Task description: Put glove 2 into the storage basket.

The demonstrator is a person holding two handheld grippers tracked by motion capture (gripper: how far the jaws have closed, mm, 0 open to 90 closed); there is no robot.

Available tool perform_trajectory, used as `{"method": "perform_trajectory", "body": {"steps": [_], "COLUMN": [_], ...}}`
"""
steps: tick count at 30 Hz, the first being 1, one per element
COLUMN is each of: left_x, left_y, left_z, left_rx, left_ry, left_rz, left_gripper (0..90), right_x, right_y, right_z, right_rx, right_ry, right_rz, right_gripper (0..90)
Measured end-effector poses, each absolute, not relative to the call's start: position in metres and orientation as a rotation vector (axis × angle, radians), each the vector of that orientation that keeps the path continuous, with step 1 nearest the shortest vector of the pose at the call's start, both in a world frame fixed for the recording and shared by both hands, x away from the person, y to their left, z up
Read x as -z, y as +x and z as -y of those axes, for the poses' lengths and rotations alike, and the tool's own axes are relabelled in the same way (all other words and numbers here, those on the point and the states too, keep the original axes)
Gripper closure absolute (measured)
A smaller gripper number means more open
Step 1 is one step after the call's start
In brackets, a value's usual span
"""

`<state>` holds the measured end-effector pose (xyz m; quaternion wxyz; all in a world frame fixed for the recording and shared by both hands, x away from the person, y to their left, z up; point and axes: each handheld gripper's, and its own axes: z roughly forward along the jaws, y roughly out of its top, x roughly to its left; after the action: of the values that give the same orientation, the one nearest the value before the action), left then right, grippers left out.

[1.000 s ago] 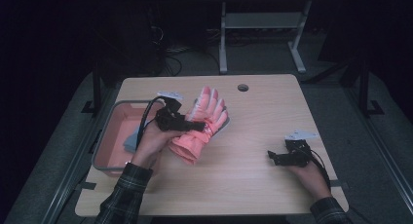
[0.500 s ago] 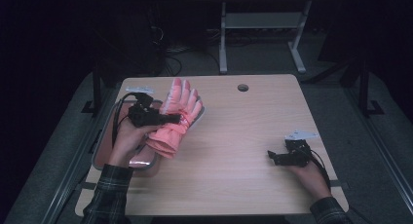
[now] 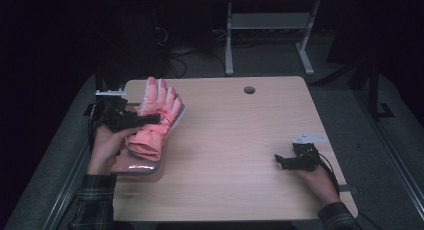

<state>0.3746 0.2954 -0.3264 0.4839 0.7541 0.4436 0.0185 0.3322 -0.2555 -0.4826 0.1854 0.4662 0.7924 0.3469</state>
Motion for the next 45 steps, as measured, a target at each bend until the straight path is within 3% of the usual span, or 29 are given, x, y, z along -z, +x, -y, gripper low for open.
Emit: {"method": "perform_trajectory", "body": {"steps": [13,30,39,45], "left_x": [0.352,0.391,0.407,0.412], "left_y": [0.373,0.393,0.4,0.403], "left_z": [-0.341,-0.334,-0.335,-0.338], "left_rx": [-0.085,-0.042,0.002,0.032], "left_ry": [1.831,1.914,1.929,1.911], "left_rz": [-1.259,-1.381,-1.418,-1.418], "left_gripper": [57.4,55.7,51.0,40.9], "right_x": [0.483,0.483,0.483,0.483], "right_y": [0.332,0.332,0.332,0.332], "right_z": [0.255,0.255,0.255,0.255], "right_rx": [-0.977,-0.977,-0.976,-0.976], "right_ry": [1.316,1.317,1.316,1.317], "right_rz": [-2.23,-2.229,-2.229,-2.229], "right_gripper": [13.0,13.0,13.0,13.0]}}
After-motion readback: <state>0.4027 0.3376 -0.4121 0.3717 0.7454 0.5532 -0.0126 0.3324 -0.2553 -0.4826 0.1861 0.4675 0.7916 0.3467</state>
